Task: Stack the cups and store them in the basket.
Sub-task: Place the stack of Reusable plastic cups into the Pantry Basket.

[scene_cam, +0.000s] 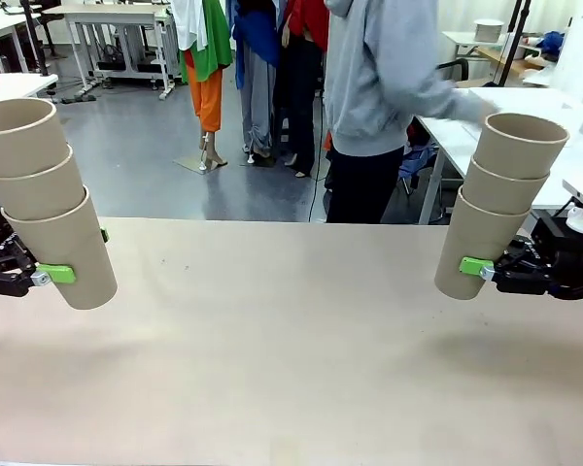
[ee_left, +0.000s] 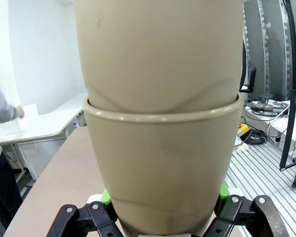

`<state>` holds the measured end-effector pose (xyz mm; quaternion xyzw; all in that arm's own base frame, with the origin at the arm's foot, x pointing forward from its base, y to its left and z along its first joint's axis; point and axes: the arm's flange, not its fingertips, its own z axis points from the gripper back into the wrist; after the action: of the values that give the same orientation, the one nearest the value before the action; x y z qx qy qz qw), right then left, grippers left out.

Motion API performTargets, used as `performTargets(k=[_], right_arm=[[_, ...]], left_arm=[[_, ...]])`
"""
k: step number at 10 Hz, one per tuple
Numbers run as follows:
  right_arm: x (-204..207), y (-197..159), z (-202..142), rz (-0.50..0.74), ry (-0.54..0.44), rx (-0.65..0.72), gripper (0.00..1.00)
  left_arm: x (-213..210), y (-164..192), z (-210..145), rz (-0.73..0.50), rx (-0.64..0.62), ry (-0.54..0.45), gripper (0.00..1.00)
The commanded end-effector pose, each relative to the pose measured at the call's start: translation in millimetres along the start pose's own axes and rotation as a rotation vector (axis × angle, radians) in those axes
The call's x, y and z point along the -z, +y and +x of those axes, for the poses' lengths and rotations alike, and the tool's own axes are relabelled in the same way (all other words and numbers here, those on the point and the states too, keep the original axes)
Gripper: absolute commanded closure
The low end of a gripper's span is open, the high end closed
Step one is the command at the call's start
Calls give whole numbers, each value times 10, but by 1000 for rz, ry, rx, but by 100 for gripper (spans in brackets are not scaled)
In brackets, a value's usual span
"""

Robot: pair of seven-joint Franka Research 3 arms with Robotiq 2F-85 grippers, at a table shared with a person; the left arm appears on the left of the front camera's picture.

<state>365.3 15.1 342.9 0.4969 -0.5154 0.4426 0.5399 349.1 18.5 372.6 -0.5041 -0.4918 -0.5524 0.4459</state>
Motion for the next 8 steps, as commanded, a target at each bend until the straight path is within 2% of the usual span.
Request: performTargets(k=[1, 8], right_arm=[[-3, 1, 44, -4, -4, -12, 17], [-3, 1, 44, -4, -4, -12, 17]], left_arm=[[-11, -11, 34, 2, 8, -7, 15], [-11, -11, 34, 2, 8, -7, 15]])
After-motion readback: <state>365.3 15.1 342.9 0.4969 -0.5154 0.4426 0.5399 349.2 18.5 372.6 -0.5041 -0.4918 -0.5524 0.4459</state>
